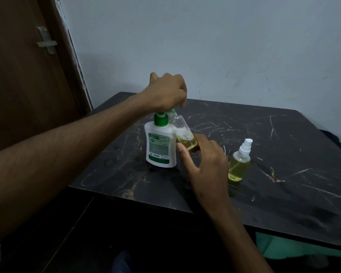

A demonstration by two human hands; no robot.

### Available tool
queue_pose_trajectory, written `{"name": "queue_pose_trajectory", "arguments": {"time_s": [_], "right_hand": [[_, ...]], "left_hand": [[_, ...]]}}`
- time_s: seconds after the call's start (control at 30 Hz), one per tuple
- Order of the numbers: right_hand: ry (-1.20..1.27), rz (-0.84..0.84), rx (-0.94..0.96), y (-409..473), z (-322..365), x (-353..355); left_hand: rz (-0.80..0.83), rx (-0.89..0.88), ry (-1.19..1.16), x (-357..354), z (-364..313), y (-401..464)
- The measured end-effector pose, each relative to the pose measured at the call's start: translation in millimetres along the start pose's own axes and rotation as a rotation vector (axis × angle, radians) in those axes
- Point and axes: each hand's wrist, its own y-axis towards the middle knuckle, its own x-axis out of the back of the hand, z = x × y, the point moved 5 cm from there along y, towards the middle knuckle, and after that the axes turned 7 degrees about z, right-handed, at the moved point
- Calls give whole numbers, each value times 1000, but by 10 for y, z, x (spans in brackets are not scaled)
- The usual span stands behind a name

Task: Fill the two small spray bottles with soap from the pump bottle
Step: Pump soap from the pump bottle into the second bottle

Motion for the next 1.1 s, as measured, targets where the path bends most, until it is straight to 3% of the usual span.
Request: {"name": "queue_pose_trajectory", "arguments": {"time_s": [1.1], "right_hand": [[-7,-9,-2,3,10,7]], "left_hand": [[-7,-11,-6,33,-8,-22]]}}
